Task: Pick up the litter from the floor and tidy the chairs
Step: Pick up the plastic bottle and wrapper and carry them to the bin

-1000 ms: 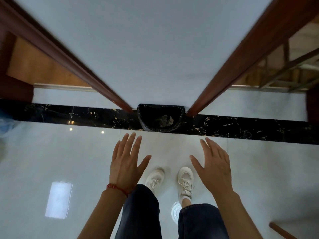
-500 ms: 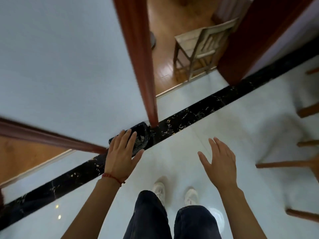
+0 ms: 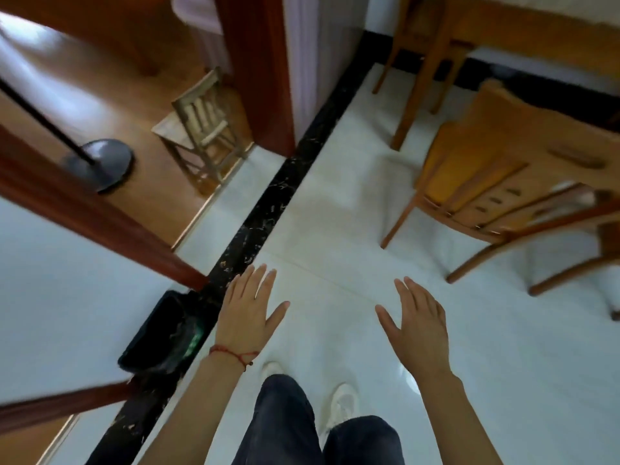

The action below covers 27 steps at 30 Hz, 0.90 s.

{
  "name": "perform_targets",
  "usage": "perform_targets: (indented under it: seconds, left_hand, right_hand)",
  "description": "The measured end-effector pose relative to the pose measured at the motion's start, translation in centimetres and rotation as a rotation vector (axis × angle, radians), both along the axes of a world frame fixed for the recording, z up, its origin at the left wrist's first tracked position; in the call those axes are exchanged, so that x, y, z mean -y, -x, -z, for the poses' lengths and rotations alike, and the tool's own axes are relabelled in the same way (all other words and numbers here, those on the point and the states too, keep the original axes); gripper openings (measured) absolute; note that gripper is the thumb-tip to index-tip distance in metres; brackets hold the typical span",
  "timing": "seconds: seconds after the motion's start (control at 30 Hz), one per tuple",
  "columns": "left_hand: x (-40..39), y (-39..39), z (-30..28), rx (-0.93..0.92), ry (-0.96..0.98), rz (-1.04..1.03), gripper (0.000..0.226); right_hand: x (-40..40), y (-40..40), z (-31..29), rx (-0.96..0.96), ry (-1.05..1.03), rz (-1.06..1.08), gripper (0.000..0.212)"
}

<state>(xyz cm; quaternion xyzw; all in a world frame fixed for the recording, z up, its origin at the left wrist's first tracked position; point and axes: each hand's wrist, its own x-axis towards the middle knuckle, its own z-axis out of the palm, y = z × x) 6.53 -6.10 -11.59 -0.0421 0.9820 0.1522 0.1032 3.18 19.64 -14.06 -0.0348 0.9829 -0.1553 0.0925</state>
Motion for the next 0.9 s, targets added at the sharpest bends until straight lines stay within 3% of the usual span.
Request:
perform_targets:
  seconds: [0.33, 0.6, 0.9]
  left_hand:
    - [-16.4, 4.9, -2.5, -0.021, -0.001, 0.507, 0.077]
    - [-25.8, 9.6, -3.4, -0.033, -0.001, 0.923, 0.084]
    - [-37.4, 11.2, -3.7, -0.047, 0.021, 1.318, 0.091]
  right_hand:
    - [-13.3, -7.0, -1.9, -0.022, 0.049, 0.489, 0.054]
    - [-17.7, -11.6, -2.4, -0.057, 0.043, 0.922, 0.051]
    - [-22.8, -17.5, -3.7, -0.093, -0.019, 1.266, 0.052]
